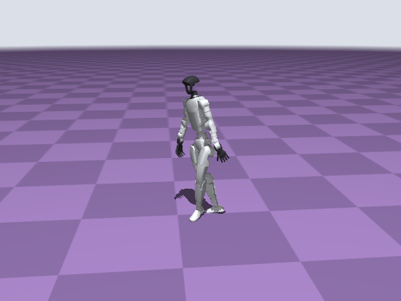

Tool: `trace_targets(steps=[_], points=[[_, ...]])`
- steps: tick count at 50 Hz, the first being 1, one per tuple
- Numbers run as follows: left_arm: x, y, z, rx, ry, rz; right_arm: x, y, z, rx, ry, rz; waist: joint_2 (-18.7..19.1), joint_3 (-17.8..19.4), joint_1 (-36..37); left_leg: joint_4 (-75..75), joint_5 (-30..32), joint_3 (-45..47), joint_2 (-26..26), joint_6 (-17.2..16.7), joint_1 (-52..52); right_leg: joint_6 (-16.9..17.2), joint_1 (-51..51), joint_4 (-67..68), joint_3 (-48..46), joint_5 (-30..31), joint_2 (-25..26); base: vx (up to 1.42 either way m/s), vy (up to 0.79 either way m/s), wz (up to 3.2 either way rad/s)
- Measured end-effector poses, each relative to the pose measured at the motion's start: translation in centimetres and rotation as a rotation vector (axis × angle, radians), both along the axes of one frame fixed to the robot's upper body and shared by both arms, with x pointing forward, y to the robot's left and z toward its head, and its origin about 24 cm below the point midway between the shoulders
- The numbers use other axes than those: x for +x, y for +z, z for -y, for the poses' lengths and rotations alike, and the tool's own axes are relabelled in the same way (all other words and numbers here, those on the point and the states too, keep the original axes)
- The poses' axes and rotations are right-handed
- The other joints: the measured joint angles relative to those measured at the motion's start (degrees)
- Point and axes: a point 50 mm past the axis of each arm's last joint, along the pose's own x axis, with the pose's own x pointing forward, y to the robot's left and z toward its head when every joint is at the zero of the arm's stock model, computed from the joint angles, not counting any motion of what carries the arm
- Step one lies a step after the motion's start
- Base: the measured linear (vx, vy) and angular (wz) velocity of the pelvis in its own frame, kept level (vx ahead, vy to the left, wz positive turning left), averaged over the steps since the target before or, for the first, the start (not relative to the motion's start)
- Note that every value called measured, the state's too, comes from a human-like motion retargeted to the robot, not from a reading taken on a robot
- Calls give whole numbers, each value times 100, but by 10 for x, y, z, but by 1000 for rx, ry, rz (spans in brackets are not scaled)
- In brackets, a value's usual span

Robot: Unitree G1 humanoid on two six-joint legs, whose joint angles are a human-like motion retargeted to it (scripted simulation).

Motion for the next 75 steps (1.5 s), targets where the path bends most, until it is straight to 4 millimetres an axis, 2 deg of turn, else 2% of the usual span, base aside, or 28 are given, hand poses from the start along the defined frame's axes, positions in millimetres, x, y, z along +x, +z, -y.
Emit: trace_targets(steps=[2,5,7,8,10,13,15,17,20,25,30,32,35,37,41,45,47,48,50,52,55,57,58,60,62,65,70,75], points=[[6,-2,5,14,9,52,15,3,-5,31,41,53,58,1,108,-243,123,-146,-123,-25,-103,230,174,-40,-418,34,153,5,8,168],[15,-6,17,-9,32,112,30,6,-14,76,94,101,16,-86,412,-429,654,120,-101,586,-268,330,105,55,-493,221,296,-1,0,92],[15,-7,25,-38,41,118,34,5,-22,115,117,92,-10,-207,698,-251,565,-109,39,743,-535,330,-29,245,-544,600,395,3,-5,23],[15,-8,28,-50,44,114,34,3,-27,137,129,77,46,-254,785,-95,620,-623,93,725,-779,330,-62,382,-679,896,486,8,-7,38],[10,-9,34,-67,49,100,31,-2,-41,185,156,35,207,-368,763,37,482,-727,394,749,-710,330,12,858,-1008,1604,496,40,9,110],[-2,-10,44,-95,32,64,12,-11,-56,259,198,-35,510,-191,348,-67,184,-1448,363,749,222,129,289,2332,-304,2349,172,77,30,223],[1,-10,46,-92,27,69,8,-13,-61,278,243,-48,615,-68,198,-154,217,-1729,420,749,494,82,-212,3493,543,2226,90,34,16,167],[9,-11,48,-68,19,88,1,-16,-60,240,255,-56,632,-21,103,-201,242,-1791,490,746,611,263,-826,4259,1174,1738,18,23,10,147],[23,-11,49,-44,3,130,-21,-21,-57,177,233,-102,564,16,-167,-351,323,-2120,406,716,797,264,-1508,4392,1807,1341,180,20,0,183],[61,-8,39,-45,-69,259,-70,-29,-57,233,155,-267,274,110,-462,-705,383,-2632,140,594,1208,-589,-2175,3401,1804,400,61,27,-5,151],[93,-1,30,1,-128,395,-118,-28,-55,300,47,-465,-115,228,-617,-985,355,-3046,-242,533,1710,-863,-2712,1879,2798,-139,372,34,-8,121],[98,0,29,15,-124,421,-133,-26,-53,301,14,-523,-179,261,-643,-1009,300,-3181,-312,561,1894,-1105,-2773,1473,2839,-133,381,41,-8,85],[95,-1,29,23,-94,425,-149,-23,-51,297,-26,-584,-206,264,-586,-1034,203,-3244,-330,642,2167,-1829,-2743,1313,2810,444,443,45,-8,37],[87,-2,29,23,-64,405,-153,-22,-50,290,-51,-603,-164,200,-572,-980,160,-3243,-299,702,2271,-1894,-2693,1554,2637,-7,449,48,-5,31],[59,-8,36,24,12,345,-151,-23,-51,286,-93,-571,-128,126,-639,-492,340,-3024,-197,749,2343,-1771,-2492,1667,3051,-243,481,58,-11,29],[31,-12,46,-11,69,267,-135,-26,-54,283,-119,-476,-230,43,-726,435,1416,-2386,-243,718,2061,-1698,-2062,1359,2973,-421,215,43,6,40],[20,-12,48,-31,61,225,-123,-28,-59,281,-119,-428,-335,18,-692,1229,1513,-2214,-276,203,1676,-1664,-1891,1203,2947,-498,83,33,4,44],[16,-12,48,-37,54,207,-116,-29,-61,283,-113,-408,-412,20,-656,1734,1359,-2079,-308,276,1422,-1649,-1798,1125,2947,-527,0,42,-16,1],[8,-11,43,-29,49,176,-100,-30,-67,302,-74,-373,-488,172,-451,3053,247,-1746,193,749,940,-1808,-1485,962,3108,-632,241,44,-45,-53],[5,-11,39,-20,40,159,-78,-30,-69,304,-21,-324,-481,318,-352,3636,-844,-1531,813,749,643,-2003,-1225,865,3076,-797,489,40,-53,-42],[2,-11,40,-29,24,139,-51,-28,-73,298,55,-253,-349,412,-281,3419,-1897,-1147,1172,749,243,-2015,-963,611,2940,-827,662,28,6,19],[2,-11,44,-52,7,131,-35,-26,-75,298,98,-201,-272,394,-295,2631,-2098,-1037,909,749,-30,-1844,-908,448,2750,-736,586,7,59,82],[2,-11,48,-67,-4,130,-29,-25,-75,295,116,-175,-244,345,-355,2031,-1949,-1163,543,749,-192,-1707,-943,375,2622,-663,456,4,65,112],[4,-12,51,-86,-23,132,-18,-23,-75,293,155,-126,-172,292,-436,1033,-1601,-1843,37,308,-393,-1581,-906,287,2391,-667,435,11,37,88],[4,-12,52,-92,-33,132,-11,-22,-75,290,186,-97,-151,278,-448,470,-1576,-2082,-58,171,-333,-1503,-712,189,2204,-732,490,27,11,27],[2,-12,57,-102,-37,127,-13,-22,-71,276,204,-108,-269,174,-317,455,-1783,-2006,-240,683,-234,-1292,-427,110,2077,-774,332,38,10,-31],[7,-12,50,-82,-11,142,-33,-27,-77,291,158,-170,-339,136,-96,750,-2247,-1658,76,749,35,-935,-182,457,2127,-706,316,39,-1,-49],[22,-10,36,-45,-20,181,-65,-30,-74,321,95,-280,-153,100,-117,467,-2379,-1977,177,749,401,-411,-291,1387,1831,526,254,31,7,-12]])
